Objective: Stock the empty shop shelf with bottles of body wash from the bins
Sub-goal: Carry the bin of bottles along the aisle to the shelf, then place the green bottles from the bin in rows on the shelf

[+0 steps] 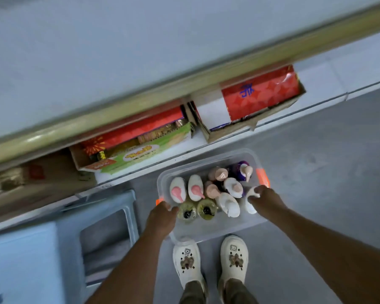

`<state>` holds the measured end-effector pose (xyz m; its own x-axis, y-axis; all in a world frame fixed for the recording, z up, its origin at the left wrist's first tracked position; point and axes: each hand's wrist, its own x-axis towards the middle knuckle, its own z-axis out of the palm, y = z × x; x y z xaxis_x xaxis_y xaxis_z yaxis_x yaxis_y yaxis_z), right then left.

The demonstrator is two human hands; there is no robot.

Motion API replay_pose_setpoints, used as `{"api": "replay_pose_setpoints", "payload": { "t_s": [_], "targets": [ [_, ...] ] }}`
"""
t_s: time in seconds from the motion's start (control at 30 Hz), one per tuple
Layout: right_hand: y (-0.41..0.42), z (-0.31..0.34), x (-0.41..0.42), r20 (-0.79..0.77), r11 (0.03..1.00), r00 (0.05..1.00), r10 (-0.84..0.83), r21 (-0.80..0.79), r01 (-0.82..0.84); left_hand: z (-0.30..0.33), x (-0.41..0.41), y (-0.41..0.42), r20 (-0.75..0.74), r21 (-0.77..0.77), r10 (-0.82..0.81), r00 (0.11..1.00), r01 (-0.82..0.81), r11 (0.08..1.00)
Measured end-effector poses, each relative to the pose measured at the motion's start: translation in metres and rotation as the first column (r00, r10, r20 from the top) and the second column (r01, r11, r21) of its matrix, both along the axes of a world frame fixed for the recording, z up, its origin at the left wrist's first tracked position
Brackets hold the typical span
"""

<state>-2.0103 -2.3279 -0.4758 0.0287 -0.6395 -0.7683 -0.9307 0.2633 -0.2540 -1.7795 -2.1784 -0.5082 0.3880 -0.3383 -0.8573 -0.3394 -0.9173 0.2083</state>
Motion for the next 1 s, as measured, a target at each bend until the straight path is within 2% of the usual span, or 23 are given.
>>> {"api": "replay_pose_setpoints", "payload": {
  "t_s": [0.13,0.27,0.37,0.5,0.6,0.67,0.8,0.9,1.0],
  "targets": [
    [0.029,0.082,0.015,0.097,0.988,0.984,0.149,0.016,-0.151,0.098,-0.007,-0.005,0.022,-0.109,-0.064,0.998,0.066,0.992],
    [0.050,0.171,0.028,0.157,0.953,0.941,0.299,-0.104,-0.286,0.200,-0.004,0.007,0.119,-0.303,-0.113,0.986,0.144,0.942],
    [0.062,0.239,0.038,0.168,0.922,0.912,0.373,-0.175,-0.345,0.270,-0.002,0.032,0.206,-0.382,-0.185,0.961,0.253,0.889],
    [0.081,0.317,0.046,0.166,0.816,0.817,0.552,-0.309,-0.489,0.353,-0.007,0.073,0.348,-0.475,-0.125,0.929,0.289,0.831],
    [0.096,0.374,0.047,0.125,0.673,0.716,0.687,-0.479,-0.563,0.407,-0.020,0.101,0.474,-0.505,-0.018,0.880,0.289,0.814],
    [0.112,0.418,0.046,0.076,0.534,0.634,0.769,-0.621,-0.573,0.450,-0.030,0.121,0.572,-0.533,0.059,0.818,0.317,0.785],
    [0.145,0.493,0.038,-0.017,0.211,0.441,0.897,-0.861,-0.463,0.525,-0.049,0.164,0.746,-0.574,0.246,0.619,0.410,0.708],
    [0.170,0.530,0.039,-0.051,0.083,0.299,0.953,-0.904,-0.419,0.571,-0.059,0.204,0.771,-0.620,0.418,0.481,0.416,0.665],
    [0.195,0.553,0.060,-0.029,0.033,0.168,0.985,-0.936,-0.351,0.604,-0.063,0.248,0.706,-0.706,0.559,0.435,0.368,0.605]
  ]
}}
